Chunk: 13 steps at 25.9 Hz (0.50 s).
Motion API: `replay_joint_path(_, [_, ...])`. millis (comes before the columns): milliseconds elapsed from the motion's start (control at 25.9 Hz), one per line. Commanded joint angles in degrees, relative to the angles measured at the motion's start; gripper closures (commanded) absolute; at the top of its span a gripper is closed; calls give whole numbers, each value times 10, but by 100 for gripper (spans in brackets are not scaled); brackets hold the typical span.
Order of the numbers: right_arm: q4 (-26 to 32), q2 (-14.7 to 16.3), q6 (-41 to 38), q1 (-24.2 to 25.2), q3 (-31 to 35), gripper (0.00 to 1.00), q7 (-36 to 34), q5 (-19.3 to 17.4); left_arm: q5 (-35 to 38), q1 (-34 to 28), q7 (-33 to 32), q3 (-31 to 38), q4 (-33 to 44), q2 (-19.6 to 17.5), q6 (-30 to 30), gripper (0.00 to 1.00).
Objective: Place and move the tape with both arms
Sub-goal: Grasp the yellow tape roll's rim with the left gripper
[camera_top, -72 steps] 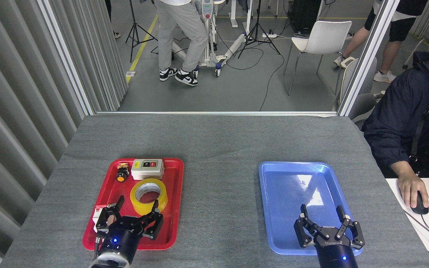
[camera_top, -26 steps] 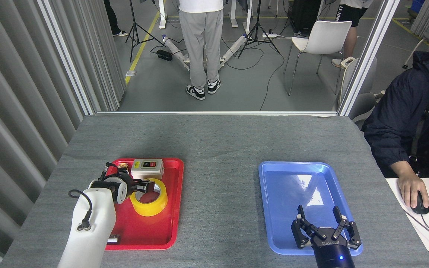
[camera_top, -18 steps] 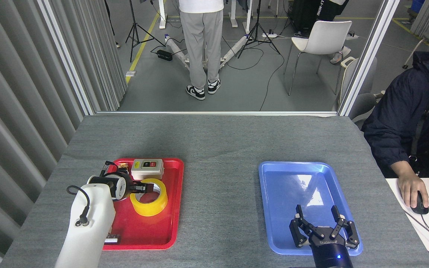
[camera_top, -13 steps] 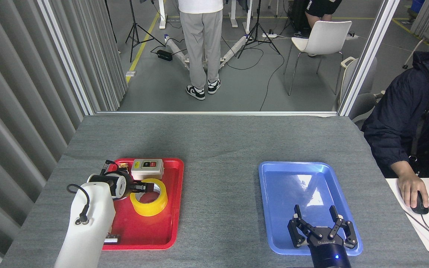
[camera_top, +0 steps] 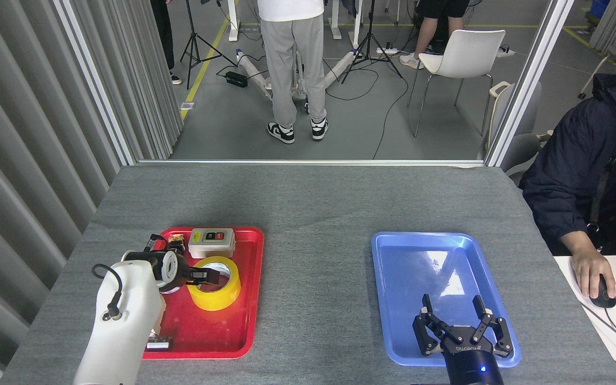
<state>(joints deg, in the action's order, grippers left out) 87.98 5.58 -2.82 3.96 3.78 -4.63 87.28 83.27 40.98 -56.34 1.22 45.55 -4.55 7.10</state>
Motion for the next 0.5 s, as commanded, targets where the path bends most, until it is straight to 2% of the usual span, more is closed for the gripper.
replay_joint_path(0, [0, 3, 0, 1, 0, 0, 0, 0, -22, 1, -4, 0, -5, 1, 1, 1])
replay_joint_path(464, [-2, 6, -1, 4, 1, 0, 0, -1, -36, 1, 18, -7, -20, 4, 34, 1])
